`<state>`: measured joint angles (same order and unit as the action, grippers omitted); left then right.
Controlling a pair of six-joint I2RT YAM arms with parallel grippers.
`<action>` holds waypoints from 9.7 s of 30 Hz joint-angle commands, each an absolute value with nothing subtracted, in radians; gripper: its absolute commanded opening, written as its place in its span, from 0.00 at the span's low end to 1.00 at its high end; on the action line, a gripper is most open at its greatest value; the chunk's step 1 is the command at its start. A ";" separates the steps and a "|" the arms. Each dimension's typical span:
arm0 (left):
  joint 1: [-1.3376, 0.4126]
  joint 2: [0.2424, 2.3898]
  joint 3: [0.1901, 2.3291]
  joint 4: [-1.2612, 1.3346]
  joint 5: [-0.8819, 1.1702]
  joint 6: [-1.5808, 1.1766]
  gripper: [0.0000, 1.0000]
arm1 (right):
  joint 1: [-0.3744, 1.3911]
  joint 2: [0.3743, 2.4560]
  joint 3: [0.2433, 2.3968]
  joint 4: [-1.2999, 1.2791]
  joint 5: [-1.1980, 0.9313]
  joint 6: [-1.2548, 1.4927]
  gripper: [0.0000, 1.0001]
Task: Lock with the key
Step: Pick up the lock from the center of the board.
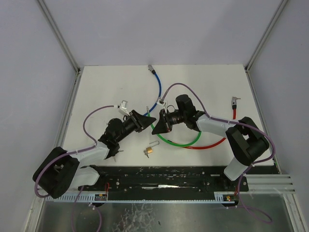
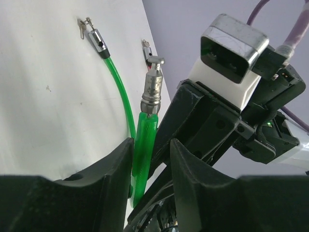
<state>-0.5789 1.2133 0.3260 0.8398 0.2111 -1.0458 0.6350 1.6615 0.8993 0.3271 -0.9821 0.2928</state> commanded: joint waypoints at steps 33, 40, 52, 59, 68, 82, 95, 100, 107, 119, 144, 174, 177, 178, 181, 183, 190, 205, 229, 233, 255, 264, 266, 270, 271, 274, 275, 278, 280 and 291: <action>-0.591 1.209 0.325 0.859 0.156 -0.896 0.00 | 0.590 1.478 1.087 -0.397 -0.847 -0.616 0.67; -0.591 1.179 0.341 0.797 0.157 -0.800 0.00 | 0.326 1.483 1.125 -0.334 -0.603 -0.429 0.71; -0.591 1.174 0.377 0.734 0.196 -0.710 0.00 | 0.221 1.838 1.266 -0.387 -0.184 -0.302 0.58; -0.591 1.179 0.377 0.736 0.205 -0.711 0.00 | 0.222 1.907 1.277 -0.388 -0.148 -0.288 0.41; -0.591 1.177 0.379 0.736 0.209 -0.715 0.00 | 0.222 1.959 1.303 -0.421 -0.199 -0.264 0.22; -0.584 1.164 0.391 0.671 0.118 -0.737 0.47 | 0.177 1.532 1.183 -0.130 -0.377 -0.193 0.00; -0.570 1.028 0.456 0.450 -0.055 -0.656 0.75 | 0.169 1.350 1.165 0.091 -0.531 0.033 0.00; -0.568 0.913 0.490 0.425 -0.084 -0.547 0.77 | 0.169 1.343 1.183 0.102 -0.575 0.094 0.00; -0.569 0.900 0.553 0.324 -0.040 -0.499 0.82 | 0.169 1.329 1.182 0.108 -0.536 0.113 0.00; -0.566 0.934 0.479 0.239 -0.217 -0.526 0.94 | 0.156 1.337 1.093 0.154 -0.459 0.138 0.00; -0.633 1.842 1.102 0.957 0.654 -0.736 0.79 | 0.156 1.278 1.042 0.319 -0.789 0.231 0.00; -0.638 1.729 1.103 0.645 0.470 -0.282 0.01 | 0.154 1.269 1.105 0.164 -1.066 0.050 0.79; -0.641 1.707 1.101 0.597 0.458 -0.242 0.01 | 0.155 1.278 1.140 0.152 -1.086 0.026 0.81; -0.644 1.702 1.100 0.589 0.458 -0.234 0.01 | 0.155 1.285 1.158 0.143 -1.089 0.020 0.81; -0.655 1.691 1.103 0.554 0.448 -0.213 0.01 | 0.158 1.307 1.204 0.123 -1.097 0.008 0.81; -0.664 1.688 1.106 0.544 0.444 -0.206 0.00 | 0.174 1.316 1.210 0.119 -1.097 -0.008 0.81; -0.687 1.682 1.122 0.514 0.447 -0.201 0.01 | 0.232 1.345 1.214 0.098 -1.020 -0.063 0.70; -0.699 1.662 1.108 0.528 0.470 -0.240 0.01 | 0.261 1.429 1.265 0.088 -1.044 -0.119 0.16; -0.600 1.683 0.970 1.218 0.804 -0.734 0.65 | 0.261 1.384 1.272 0.385 -1.370 0.243 0.00; -0.600 1.715 1.002 1.237 0.814 -0.760 0.50 | 0.262 1.401 1.173 0.904 -1.389 0.621 0.00; -0.600 1.725 1.030 1.404 0.864 -0.895 0.35 | 0.261 1.457 1.148 1.041 -1.397 0.762 0.00; -0.601 1.729 1.033 1.386 0.870 -0.881 0.01 | 0.262 1.455 1.146 0.960 -1.387 0.695 0.01; -0.600 1.715 1.021 1.356 0.852 -0.844 0.01 | 0.263 1.451 1.151 0.904 -1.380 0.658 0.12; -0.589 1.639 0.965 1.202 0.792 -0.673 0.01 | 0.257 1.401 1.207 0.418 -1.332 0.228 0.62; -0.584 1.605 0.948 1.135 0.770 -0.608 0.01 | 0.256 1.386 1.281 0.062 -1.271 0.002 0.72; -0.578 1.504 0.906 0.925 0.685 -0.380 0.01 | 0.247 1.371 1.407 -0.396 -1.096 -0.457 0.87; -0.579 1.474 0.895 0.856 0.655 -0.303 0.01 | 0.236 1.363 1.421 -0.474 -1.055 -0.550 0.88; -0.577 1.386 0.868 0.654 0.544 -0.085 0.00 | 0.200 1.321 1.409 -0.628 -0.954 -0.767 0.92; -0.578 1.340 0.855 0.541 0.465 0.025 0.01 | 0.181 1.283 1.386 -0.680 -0.909 -0.844 0.98; -0.619 1.163 0.832 0.123 0.086 0.347 0.00 | 0.143 1.179 1.348 -0.730 -1.110 -0.848 1.00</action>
<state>-0.5877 1.2240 0.8303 0.2554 0.2630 0.2039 0.1436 1.1767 1.3430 -0.6849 -0.9852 -0.8032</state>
